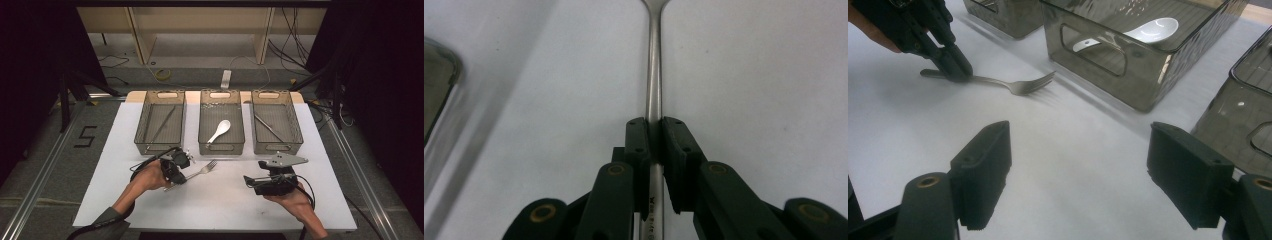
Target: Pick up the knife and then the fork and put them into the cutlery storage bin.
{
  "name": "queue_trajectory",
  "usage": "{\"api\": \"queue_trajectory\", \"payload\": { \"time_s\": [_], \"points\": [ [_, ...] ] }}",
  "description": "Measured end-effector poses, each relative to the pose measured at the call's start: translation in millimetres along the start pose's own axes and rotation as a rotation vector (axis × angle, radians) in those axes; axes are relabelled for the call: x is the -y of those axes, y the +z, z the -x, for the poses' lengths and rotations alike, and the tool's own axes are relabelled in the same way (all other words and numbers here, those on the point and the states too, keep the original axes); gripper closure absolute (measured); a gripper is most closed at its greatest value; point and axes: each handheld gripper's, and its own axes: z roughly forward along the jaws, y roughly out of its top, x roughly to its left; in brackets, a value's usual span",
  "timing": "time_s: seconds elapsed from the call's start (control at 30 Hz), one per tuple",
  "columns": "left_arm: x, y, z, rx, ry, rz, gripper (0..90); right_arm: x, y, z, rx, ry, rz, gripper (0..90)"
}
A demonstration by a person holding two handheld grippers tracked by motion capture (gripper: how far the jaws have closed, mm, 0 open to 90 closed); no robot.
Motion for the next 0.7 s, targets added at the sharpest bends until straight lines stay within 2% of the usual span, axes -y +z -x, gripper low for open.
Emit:
{"api": "queue_trajectory", "payload": {
  "time_s": [0.23,0.47,0.6,0.7],
  "points": [
    [-0.1,-10.1,-0.8,0.020,-0.008,0.038,81.4,0.0,-0.4,-0.2,-0.003,-0.002,0.004,26.9],
    [0.2,-24.3,1.1,0.070,-0.025,0.080,81.4,-1.7,-0.5,-3.9,-0.011,-0.009,0.013,27.1],
    [-0.2,-32.0,3.5,0.102,-0.024,0.098,81.4,-4.1,0.9,-10.2,-0.028,-0.030,0.019,27.0],
    [0.0,-34.2,5.4,0.115,-0.028,0.103,81.4,-6.4,3.2,-18.1,-0.049,-0.070,0.025,27.1]
  ]
}}
